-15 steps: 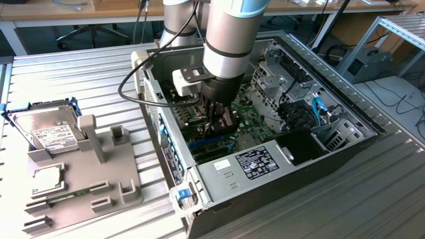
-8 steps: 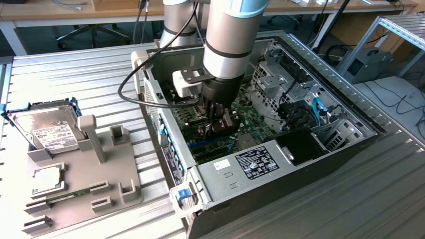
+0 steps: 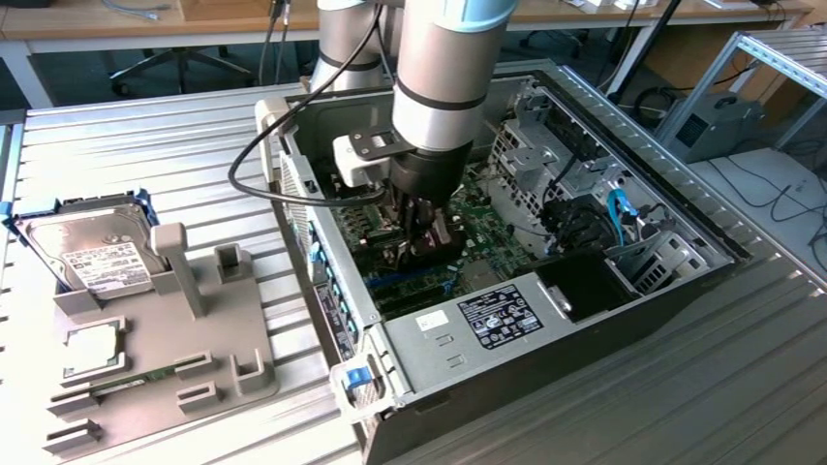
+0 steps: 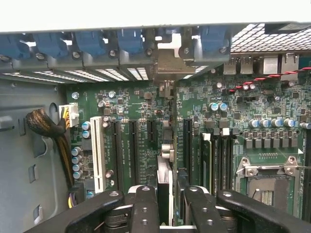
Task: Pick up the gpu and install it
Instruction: 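Insert the gpu into the slot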
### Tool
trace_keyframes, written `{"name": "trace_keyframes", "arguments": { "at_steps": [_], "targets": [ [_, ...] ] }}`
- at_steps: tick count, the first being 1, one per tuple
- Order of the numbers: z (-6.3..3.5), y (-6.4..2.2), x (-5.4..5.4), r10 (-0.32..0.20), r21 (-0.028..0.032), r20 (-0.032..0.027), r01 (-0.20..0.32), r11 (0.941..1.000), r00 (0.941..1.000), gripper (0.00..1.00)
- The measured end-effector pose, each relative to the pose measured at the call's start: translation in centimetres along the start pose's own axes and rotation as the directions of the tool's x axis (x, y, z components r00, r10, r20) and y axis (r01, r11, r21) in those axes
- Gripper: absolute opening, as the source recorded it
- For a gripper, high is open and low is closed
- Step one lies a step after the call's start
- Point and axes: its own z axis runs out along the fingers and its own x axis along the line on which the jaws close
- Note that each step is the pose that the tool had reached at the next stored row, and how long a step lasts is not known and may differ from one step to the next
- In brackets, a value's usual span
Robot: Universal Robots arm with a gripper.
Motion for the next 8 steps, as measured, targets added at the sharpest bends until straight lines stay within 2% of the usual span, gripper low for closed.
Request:
{"name": "trace_keyframes", "arguments": {
  "at_steps": [8],
  "targets": [
    [0.02, 0.32, -0.19, 0.000, 0.0000, 0.0010, 0.000, 1.0000, 1.0000, 0.26]
  ]
}}
